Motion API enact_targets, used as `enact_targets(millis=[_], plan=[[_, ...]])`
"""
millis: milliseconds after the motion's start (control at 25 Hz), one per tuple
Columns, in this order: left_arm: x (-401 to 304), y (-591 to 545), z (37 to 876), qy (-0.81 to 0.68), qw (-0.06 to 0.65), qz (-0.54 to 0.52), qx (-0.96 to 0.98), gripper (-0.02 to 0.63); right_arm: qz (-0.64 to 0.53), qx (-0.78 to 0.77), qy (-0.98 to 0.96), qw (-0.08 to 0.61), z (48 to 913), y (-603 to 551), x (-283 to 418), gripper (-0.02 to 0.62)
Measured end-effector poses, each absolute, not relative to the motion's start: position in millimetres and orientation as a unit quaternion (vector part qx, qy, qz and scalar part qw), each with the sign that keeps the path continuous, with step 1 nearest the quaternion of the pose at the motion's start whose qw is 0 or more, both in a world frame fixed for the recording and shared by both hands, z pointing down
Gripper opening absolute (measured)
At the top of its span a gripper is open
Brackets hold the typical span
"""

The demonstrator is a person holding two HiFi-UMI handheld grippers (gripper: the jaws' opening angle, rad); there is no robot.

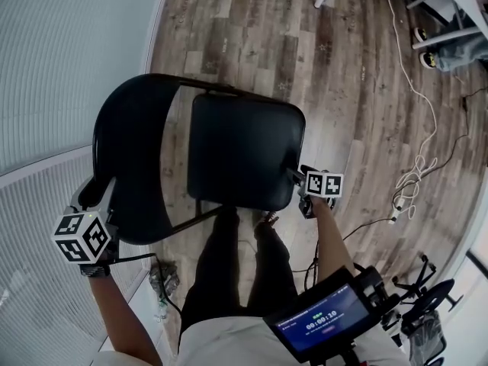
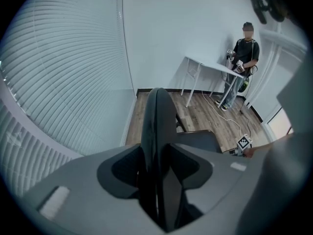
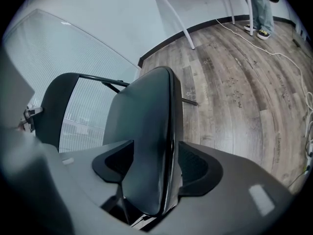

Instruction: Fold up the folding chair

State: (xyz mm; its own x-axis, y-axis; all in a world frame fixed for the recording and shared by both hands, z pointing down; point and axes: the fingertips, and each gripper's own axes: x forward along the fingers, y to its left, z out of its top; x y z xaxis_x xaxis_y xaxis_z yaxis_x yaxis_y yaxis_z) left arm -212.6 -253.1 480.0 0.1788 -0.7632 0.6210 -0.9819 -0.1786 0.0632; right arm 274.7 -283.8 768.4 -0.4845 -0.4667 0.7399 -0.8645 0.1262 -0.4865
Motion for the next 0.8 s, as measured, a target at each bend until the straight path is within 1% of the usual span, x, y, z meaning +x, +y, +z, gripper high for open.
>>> enact_targets(millis=[40, 280, 400, 560, 680, 720, 800], plan=[[-212, -253, 481, -0.597, 0.235, 0.232, 0.731, 0.179, 0.476, 0.456, -0.723, 0.209, 771, -283, 273, 0.279], [-212, -253, 482, -0.595, 0.238, 0.227, 0.734, 0.183, 0.485, 0.415, -0.745, 0.195, 782, -281, 266, 0.328], [-212, -253, 481, -0.593, 0.238, 0.224, 0.736, 0.183, 0.490, 0.399, -0.752, 0.186, 783, -282, 267, 0.339], [-212, -254, 481, -0.595, 0.236, 0.222, 0.736, 0.183, 0.494, 0.384, -0.757, 0.188, 791, -281, 264, 0.368], [-211, -254, 483, -0.594, 0.235, 0.218, 0.738, 0.183, 0.501, 0.386, -0.754, 0.175, 796, -281, 266, 0.371], [-210, -254, 484, -0.594, 0.235, 0.218, 0.738, 0.183, 0.506, 0.382, -0.752, 0.180, 800, -278, 265, 0.371], [-210, -254, 484, -0.591, 0.236, 0.219, 0.740, 0.184, 0.513, 0.367, -0.747, 0.209, 813, -268, 261, 0.385]])
